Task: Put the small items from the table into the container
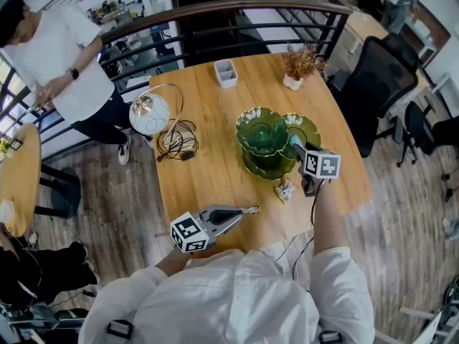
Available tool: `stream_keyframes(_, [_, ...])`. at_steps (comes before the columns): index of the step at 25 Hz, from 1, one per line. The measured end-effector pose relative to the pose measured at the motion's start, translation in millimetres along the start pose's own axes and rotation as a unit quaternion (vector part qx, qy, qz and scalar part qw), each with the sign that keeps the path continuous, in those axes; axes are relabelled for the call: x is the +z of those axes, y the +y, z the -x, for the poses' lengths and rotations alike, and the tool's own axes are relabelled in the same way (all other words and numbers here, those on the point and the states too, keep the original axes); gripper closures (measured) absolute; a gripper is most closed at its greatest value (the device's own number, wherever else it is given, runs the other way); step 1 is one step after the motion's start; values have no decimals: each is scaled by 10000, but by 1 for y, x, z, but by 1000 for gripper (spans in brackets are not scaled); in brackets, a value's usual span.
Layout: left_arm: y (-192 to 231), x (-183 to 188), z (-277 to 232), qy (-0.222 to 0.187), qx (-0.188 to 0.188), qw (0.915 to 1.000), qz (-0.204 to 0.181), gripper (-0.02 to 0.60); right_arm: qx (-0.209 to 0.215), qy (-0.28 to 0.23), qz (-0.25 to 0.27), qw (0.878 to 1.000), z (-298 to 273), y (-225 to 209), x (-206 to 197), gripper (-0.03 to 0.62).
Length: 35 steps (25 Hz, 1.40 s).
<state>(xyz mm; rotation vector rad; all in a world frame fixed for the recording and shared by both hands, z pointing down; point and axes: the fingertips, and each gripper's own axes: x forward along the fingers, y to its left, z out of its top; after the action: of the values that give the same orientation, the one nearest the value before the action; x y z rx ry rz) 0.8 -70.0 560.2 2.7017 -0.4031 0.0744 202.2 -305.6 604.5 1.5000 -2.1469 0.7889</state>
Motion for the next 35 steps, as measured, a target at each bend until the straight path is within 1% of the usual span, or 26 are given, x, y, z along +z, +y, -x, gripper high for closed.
stream_keyframes(7, [1, 3, 0, -88, -7, 9999, 61, 573, -25, -56, -30, 10000, 4, -1, 1, 393])
stream_keyframes(11, [1, 2, 2, 37, 102, 9998, -141, 574, -37, -89, -50, 9999, 6, 1, 2, 393])
stream_keyframes(14, [-4, 0, 2, 68, -37, 9999, -120, 575, -56, -100, -45, 9999, 7, 1, 0, 393])
stream_keyframes(18, [-9, 4, 0, -60, -192, 9998, -64, 574, -82, -108, -35, 9999, 8, 0, -2, 393])
stream_keyframes(23, [-12, 8, 0, -93, -202, 9997, -141, 574, -97, -142, -63, 9998, 13, 0, -1, 394])
stream_keyframes(27, [-15, 8, 1, -109, -254, 9995, -132, 573, -106, -179, -64, 9998, 17, 1, -2, 395])
stream_keyframes(35, [-20, 9, 0, -97, -251, 9994, -211, 573, -70, -385, -118, 9992, 29, 11, -6, 395])
